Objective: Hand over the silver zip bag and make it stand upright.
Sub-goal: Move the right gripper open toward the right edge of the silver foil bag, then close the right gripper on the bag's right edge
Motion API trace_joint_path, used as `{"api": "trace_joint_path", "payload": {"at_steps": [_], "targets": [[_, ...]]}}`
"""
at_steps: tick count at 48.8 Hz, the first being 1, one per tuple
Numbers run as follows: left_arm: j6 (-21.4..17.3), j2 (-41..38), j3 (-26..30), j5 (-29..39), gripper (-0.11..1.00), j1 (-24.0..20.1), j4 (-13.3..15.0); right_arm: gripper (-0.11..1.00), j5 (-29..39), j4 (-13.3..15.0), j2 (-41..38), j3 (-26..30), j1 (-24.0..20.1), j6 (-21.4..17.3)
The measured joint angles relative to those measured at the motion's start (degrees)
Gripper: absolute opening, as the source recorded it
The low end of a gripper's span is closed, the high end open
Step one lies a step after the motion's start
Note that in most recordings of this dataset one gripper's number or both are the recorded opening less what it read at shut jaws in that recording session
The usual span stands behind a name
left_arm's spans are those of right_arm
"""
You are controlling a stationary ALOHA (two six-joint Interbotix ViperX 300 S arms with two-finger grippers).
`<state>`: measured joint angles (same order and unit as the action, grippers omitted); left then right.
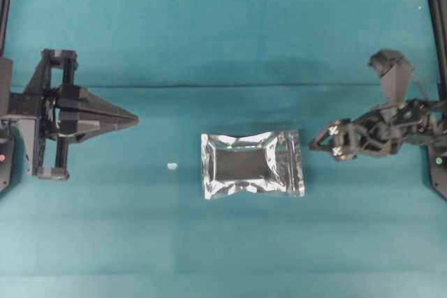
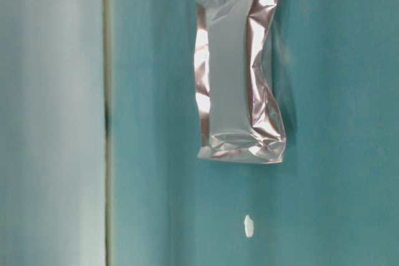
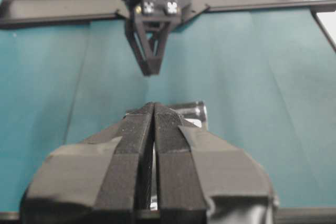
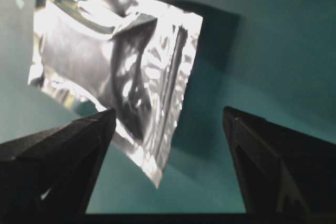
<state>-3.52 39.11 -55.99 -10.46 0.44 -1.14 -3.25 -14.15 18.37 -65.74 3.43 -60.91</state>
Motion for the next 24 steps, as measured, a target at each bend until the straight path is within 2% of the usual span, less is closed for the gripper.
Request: {"api": "trace_joint_path", "payload": {"at_steps": [12, 24], "targets": [[0.09, 0.0, 0.0, 0.79, 0.0, -0.26, 0.0, 0.91, -9.49, -0.18, -6.94, 0.18, -2.81, -3.08], [0.09, 0.0, 0.0, 0.88, 0.0, -1.14, 0.0, 0.91, -13.1, -0.18, -12.66, 1.05, -3.52, -3.69]]}}
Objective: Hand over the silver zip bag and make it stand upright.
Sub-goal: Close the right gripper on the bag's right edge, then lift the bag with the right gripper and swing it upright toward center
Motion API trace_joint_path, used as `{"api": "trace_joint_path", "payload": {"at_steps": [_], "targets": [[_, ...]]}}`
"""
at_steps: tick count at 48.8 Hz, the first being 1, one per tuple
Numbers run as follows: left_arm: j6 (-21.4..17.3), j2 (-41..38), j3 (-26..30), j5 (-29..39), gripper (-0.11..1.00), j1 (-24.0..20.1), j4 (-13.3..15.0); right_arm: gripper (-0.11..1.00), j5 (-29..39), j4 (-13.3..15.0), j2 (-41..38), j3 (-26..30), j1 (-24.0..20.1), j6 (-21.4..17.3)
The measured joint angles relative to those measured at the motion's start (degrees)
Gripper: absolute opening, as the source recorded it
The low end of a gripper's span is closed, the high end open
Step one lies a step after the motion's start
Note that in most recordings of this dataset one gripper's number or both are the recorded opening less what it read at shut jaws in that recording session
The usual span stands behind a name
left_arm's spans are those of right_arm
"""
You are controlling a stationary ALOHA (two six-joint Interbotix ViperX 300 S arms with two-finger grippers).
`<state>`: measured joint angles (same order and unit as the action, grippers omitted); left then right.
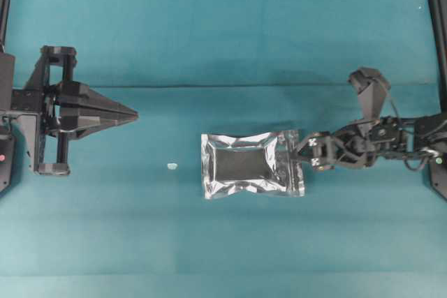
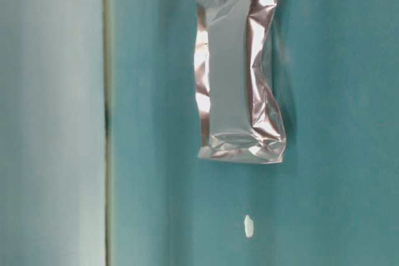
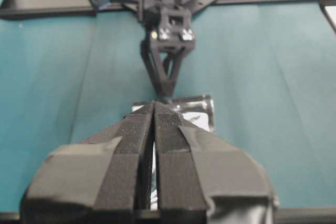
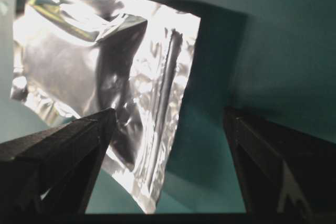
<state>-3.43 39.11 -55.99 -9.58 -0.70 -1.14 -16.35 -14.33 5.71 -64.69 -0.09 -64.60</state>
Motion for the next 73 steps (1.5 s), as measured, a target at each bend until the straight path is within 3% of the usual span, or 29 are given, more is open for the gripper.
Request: {"api": "trace_joint_path", "payload": {"at_steps": [34, 39, 49, 53, 63, 73], "targets": [[0.0, 0.0, -0.09, -0.09, 0.0, 0.0, 0.0, 0.86, -1.76, -0.18, -9.49, 8.17, -0.26, -0.18], [0.0, 0.0, -0.09, 0.0, 0.0, 0.0, 0.0, 0.71, -0.18, -0.18, -9.49, 8.17, -0.26, 0.0], [0.0, 0.0, -0.09, 0.0, 0.0, 0.0, 0.0, 0.18, 0.7, 0.18, -9.23, 8.0, -0.53, 1.93], [0.0, 0.09, -0.09, 0.0, 0.0, 0.0, 0.0, 0.02, 0.97, 0.26, -8.44, 8.09, -0.88, 3.6], [0.0, 0.09, -0.09, 0.0, 0.0, 0.0, 0.0, 0.01, 3.34, 0.35, -3.87, 9.67, -0.62, 8.0], [1.49, 0.44, -0.09, 0.0, 0.0, 0.0, 0.0, 0.01, 15.82, 2.64, 2.2, 16.61, 1.05, 16.26]]}}
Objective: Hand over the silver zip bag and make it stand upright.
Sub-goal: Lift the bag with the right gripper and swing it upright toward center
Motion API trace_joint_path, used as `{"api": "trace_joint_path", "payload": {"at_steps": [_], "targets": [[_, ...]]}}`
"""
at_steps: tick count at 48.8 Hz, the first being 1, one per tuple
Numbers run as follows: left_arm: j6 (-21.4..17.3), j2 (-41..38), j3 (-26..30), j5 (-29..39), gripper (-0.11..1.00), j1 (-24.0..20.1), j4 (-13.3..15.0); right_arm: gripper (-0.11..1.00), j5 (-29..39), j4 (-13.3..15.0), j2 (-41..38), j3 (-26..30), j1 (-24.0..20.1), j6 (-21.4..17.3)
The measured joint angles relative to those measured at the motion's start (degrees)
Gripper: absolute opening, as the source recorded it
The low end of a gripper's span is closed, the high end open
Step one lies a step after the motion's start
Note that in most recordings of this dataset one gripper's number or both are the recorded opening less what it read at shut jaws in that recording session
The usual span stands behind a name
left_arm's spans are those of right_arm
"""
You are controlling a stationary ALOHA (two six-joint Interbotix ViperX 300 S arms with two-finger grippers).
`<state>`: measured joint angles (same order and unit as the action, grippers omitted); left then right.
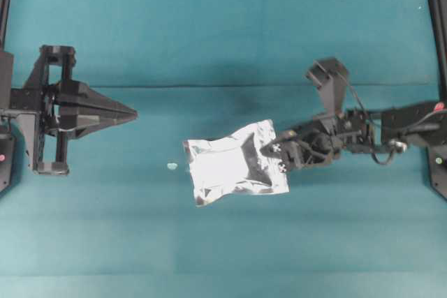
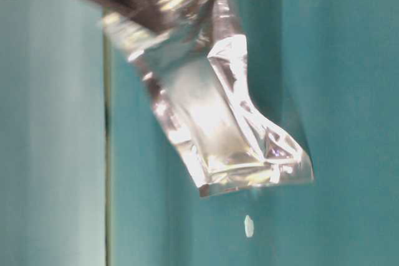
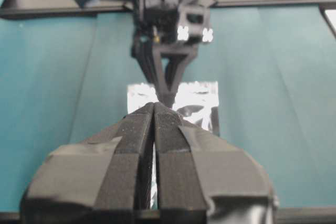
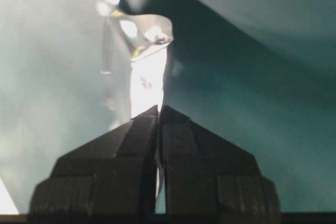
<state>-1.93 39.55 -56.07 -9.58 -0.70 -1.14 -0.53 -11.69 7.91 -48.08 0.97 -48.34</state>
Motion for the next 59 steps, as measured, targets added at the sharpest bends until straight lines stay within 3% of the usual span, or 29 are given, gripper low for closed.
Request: {"api": "trace_joint_path", "payload": {"at_steps": [11, 18, 34, 46, 59], "targets": [[0.26, 0.53, -0.26, 0.09, 0.0, 0.0, 0.0, 0.01, 23.55, 2.64, 3.6, 11.16, 0.44, 10.72], [0.26, 0.88, -0.26, 0.7, 0.0, 0.0, 0.0, 0.01, 33.22, 2.99, 3.78, 16.96, 1.14, 15.82], [0.44, 3.08, -0.97, 1.76, 0.0, 0.0, 0.0, 0.01, 47.81, 3.16, 0.35, 27.69, 1.05, 25.58], [0.97, 5.27, -1.85, 1.85, 0.0, 0.0, 0.0, 0.01, 61.44, 3.16, -5.45, 37.27, 0.88, 35.33], [3.08, 5.8, -2.9, 1.85, 0.0, 0.0, 0.0, 0.01, 66.97, 3.78, -11.25, 46.05, 0.53, 45.88]]}}
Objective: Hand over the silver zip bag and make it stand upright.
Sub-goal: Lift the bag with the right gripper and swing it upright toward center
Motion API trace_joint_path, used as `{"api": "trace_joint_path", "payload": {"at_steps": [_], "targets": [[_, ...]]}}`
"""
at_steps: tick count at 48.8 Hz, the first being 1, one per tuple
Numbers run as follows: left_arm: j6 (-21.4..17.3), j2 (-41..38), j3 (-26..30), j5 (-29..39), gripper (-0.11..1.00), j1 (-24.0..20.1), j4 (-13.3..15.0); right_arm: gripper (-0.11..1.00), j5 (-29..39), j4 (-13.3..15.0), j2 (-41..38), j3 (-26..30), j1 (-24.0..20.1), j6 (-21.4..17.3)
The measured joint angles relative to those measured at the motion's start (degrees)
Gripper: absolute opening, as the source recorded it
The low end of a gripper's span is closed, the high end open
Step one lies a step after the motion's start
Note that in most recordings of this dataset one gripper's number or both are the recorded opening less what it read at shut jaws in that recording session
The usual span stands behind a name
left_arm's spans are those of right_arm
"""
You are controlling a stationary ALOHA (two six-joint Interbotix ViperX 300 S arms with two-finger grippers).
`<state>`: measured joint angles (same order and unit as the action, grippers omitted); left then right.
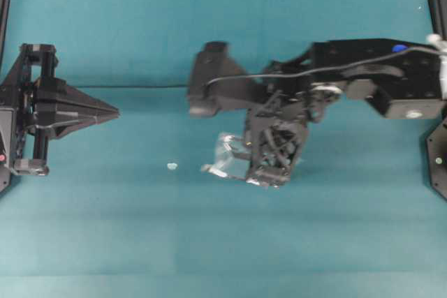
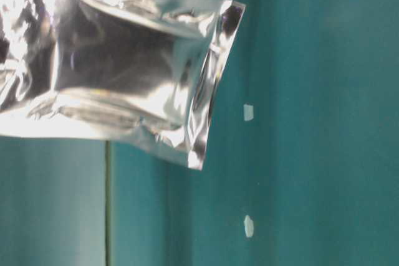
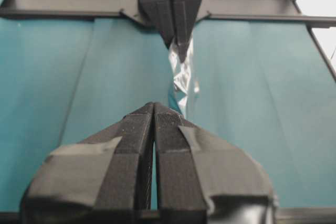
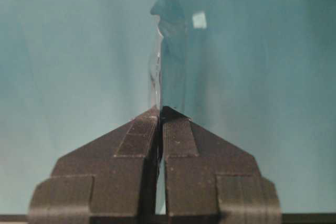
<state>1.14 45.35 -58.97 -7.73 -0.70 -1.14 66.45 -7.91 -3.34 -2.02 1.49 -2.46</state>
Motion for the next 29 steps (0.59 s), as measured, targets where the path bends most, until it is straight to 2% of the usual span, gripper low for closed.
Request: {"api": "trace_joint_path", "payload": {"at_steps": [16, 29], "targets": [[1.76, 0.09, -1.76, 0.0, 0.0, -0.09, 0.0, 0.01, 2.81, 2.37, -4.04, 3.16, 0.0, 4.13], [1.85, 0.53, -2.11, 0.0, 0.0, -0.18, 0.0, 0.01, 3.08, 4.57, -4.39, 3.6, 0.0, 5.19]]}}
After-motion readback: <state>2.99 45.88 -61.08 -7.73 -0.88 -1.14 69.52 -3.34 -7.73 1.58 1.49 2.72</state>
